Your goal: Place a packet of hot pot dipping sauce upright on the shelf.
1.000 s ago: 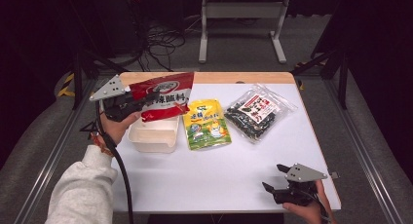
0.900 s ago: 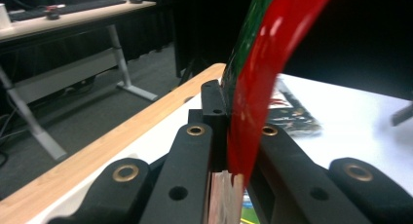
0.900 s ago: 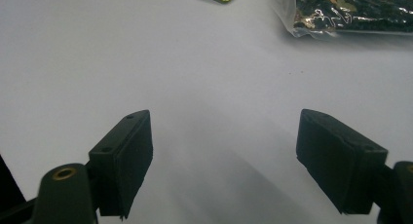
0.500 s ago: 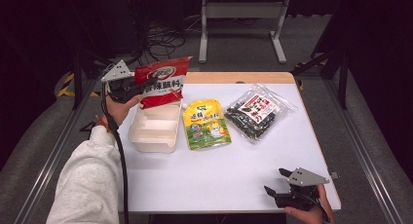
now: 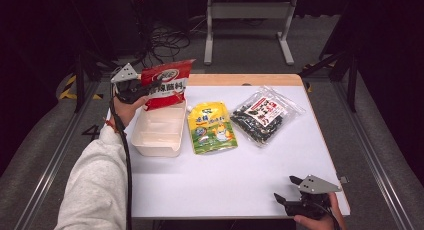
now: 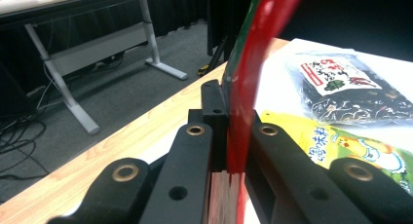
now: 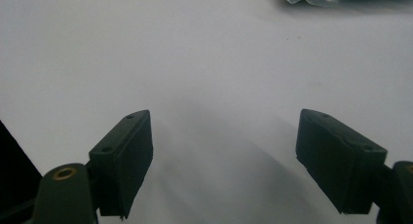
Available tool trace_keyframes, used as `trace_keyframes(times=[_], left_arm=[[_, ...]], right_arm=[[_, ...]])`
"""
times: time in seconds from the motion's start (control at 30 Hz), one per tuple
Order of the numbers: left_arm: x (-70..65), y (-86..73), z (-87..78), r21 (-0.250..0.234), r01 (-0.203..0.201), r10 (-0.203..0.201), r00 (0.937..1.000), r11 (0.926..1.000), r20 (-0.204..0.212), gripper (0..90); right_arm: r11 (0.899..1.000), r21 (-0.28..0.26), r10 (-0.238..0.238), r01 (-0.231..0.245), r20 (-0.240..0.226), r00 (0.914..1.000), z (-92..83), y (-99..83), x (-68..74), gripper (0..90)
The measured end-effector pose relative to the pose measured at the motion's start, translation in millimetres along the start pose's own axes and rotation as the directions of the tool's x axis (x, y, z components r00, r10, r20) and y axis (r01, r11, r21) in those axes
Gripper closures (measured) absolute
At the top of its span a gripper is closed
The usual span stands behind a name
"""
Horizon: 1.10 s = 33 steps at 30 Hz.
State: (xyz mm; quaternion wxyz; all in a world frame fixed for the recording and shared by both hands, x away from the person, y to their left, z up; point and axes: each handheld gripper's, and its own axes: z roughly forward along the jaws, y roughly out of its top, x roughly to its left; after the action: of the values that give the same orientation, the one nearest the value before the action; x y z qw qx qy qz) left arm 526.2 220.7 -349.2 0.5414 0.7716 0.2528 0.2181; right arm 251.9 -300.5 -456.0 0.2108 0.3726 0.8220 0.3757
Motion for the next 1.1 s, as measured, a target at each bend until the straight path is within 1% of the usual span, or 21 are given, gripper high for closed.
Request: trace_keyframes(times=[0.03,0.13,0.17,0.2,0.23,0.27,0.37,0.4,0.43,0.47,0.53,0.6,0.67,0.7,0.77,0.8,0.87,0.93,1.0,1.03,1.1], left_arm=[[0.8,0.1,1.8,0.003,-0.009,0.009,1.0,1.0,0.003,89.9],[1.2,-0.6,7.9,0.009,-0.016,0.016,0.9998,0.9998,0.008,89.9],[1.7,-0.7,9.5,0.007,-0.022,0.022,0.9997,0.9997,0.0,89.9],[2.6,-1.0,10.6,0.003,-0.019,0.019,0.9998,0.9998,-0.005,89.8],[4.4,-1.2,11.7,-0.003,-0.005,0.005,1.0,1.0,0.002,89.8],[5.7,-1.3,12.6,-0.004,-0.002,0.002,1.0,1.0,0.003,89.7],[6.0,-2.0,16.8,0.0,-0.008,0.008,0.9999,1.0,0.008,87.0],[5.5,-1.9,17.8,0.01,-0.015,0.015,0.9999,0.9998,-0.003,84.6],[4.8,-2.6,19.0,0.021,-0.013,0.014,0.9998,0.9997,-0.014,82.3],[5.8,-3.8,19.3,0.021,-0.009,0.009,0.9999,0.9997,-0.009,81.4],[6.5,-6.7,18.4,0.022,0.005,-0.005,0.9999,0.9997,-0.013,83.0],[6.8,-11.1,17.2,0.044,0.01,-0.009,0.9998,0.999,-0.019,80.9],[5.4,-14.6,16.3,0.094,-0.005,0.008,0.9994,0.9956,-0.033,79.6],[4.2,-17.9,14.6,0.124,-0.017,0.023,0.9987,0.9922,-0.046,78.4],[4.1,-23.9,10.9,0.129,-0.018,0.024,0.9987,0.9914,-0.045,80.8],[4.4,-28.1,8.6,0.14,-0.002,0.007,0.9993,0.9901,-0.038,80.9],[4.9,-34.3,6.7,0.156,-0.01,0.014,0.9995,0.9877,-0.029,82.1],[4.8,-38.9,7.4,0.184,-0.011,0.018,0.9993,0.9829,-0.034,83.2],[5.8,-44.1,9.6,0.213,-0.004,0.014,0.9988,0.977,-0.047,85.0],[6.6,-46.3,10.1,0.216,0.013,-0.002,0.9987,0.9763,-0.051,85.0],[8.9,-49.5,11.3,0.214,0.026,-0.015,0.9984,0.9764,-0.056,86.2]], right_arm=[[1.0,0.001,0.0,0.0,0.001,1.0,-0.2,-0.3,0.2,21.6],[1.0,0.004,0.007,-0.007,0.003,1.0,-1.1,-1.5,0.7,21.6],[1.0,0.003,0.008,-0.008,0.003,1.0,-1.3,-1.9,0.5,21.6],[1.0,0.002,0.012,-0.012,0.002,0.9999,-1.4,-2.2,0.5,21.6],[1.0,0.002,0.015,-0.015,0.002,0.9999,-1.4,-2.4,0.5,21.6],[1.0,0.004,0.017,-0.017,0.003,0.9999,-1.3,-2.6,0.7,21.6],[1.0,0.01,0.015,-0.015,0.003,0.9999,-1.0,-3.0,1.6,21.6],[1.0,0.012,0.014,-0.014,0.003,0.9999,-0.9,-3.1,2.1,21.6],[1.0,0.013,0.013,-0.013,0.003,0.9999,-0.9,-3.3,2.2,21.6],[1.0,0.014,0.012,-0.013,0.001,0.9999,-1.1,-3.5,2.4,21.6],[1.0,0.017,0.012,-0.012,0.001,0.9999,-1.3,-4.1,2.8,21.6],[1.0,0.018,0.009,-0.009,-0.002,1.0,-2.0,-4.4,3.1,21.6],[1.0,0.018,0.007,-0.007,-0.005,1.0,-2.3,-4.4,3.3,21.5],[1.0,0.019,0.004,-0.004,-0.006,1.0,-2.3,-4.3,3.4,21.5],[1.0,0.02,-0.002,0.003,-0.009,1.0,-2.4,-3.9,3.6,21.5],[1.0,0.021,-0.005,0.005,-0.01,0.9999,-2.4,-3.7,3.8,21.5],[1.0,0.022,-0.006,0.007,-0.016,0.9999,-1.5,-3.1,4.0,21.4],[1.0,0.027,-0.01,0.011,-0.017,0.9998,-0.2,-2.5,4.2,21.4],[1.0,0.029,-0.01,0.011,-0.019,0.9998,1.1,-1.8,4.6,21.4],[0.999,0.031,-0.012,0.013,-0.022,0.9997,1.8,-1.3,4.8,21.4],[0.999,0.033,-0.013,0.014,-0.024,0.9996,2.8,-0.6,5.0,21.4]])
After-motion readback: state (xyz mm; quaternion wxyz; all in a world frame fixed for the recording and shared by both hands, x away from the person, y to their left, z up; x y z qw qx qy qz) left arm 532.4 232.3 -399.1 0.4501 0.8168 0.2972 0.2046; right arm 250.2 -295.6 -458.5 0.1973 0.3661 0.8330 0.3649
